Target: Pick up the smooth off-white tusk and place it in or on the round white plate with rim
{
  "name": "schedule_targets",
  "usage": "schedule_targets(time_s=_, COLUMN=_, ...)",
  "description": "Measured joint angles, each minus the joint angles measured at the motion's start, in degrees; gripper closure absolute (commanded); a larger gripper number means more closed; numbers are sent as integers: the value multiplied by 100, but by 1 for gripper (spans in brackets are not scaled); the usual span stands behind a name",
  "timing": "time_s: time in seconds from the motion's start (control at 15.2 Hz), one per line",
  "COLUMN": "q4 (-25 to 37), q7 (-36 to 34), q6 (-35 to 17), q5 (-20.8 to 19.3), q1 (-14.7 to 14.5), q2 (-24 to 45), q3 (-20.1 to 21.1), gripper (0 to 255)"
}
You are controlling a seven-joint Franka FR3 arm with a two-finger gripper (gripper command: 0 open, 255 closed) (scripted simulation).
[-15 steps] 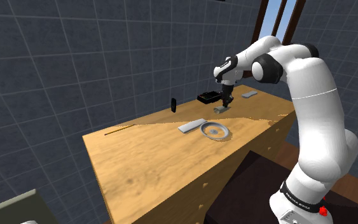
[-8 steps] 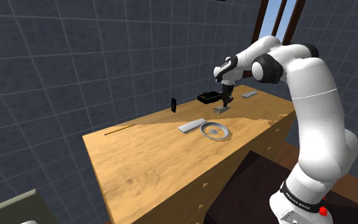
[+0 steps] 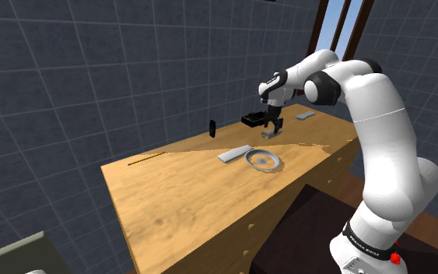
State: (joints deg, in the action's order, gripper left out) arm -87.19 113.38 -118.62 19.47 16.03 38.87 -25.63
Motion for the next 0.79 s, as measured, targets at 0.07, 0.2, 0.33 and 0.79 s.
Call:
schedule_targets(time_s=0.07, q4=-8, q7=8, q6=-51, q5=20, q1=5, q2=45, q3=17, gripper=0)
schedule_targets(time_s=0.2, q4=-73, q7=47, q6=-179, q5=61, q1=20, q2=115, q3=45, gripper=0)
schedule_targets(time_s=0.33, q4=-80, q7=54, q6=-228, q5=79, q1=25, q2=159, q3=60, gripper=0)
schedule_targets(time_s=0.79, q4=-82, q7=59, q6=-248, q5=86, q1=27, q2=167, q3=64, gripper=255)
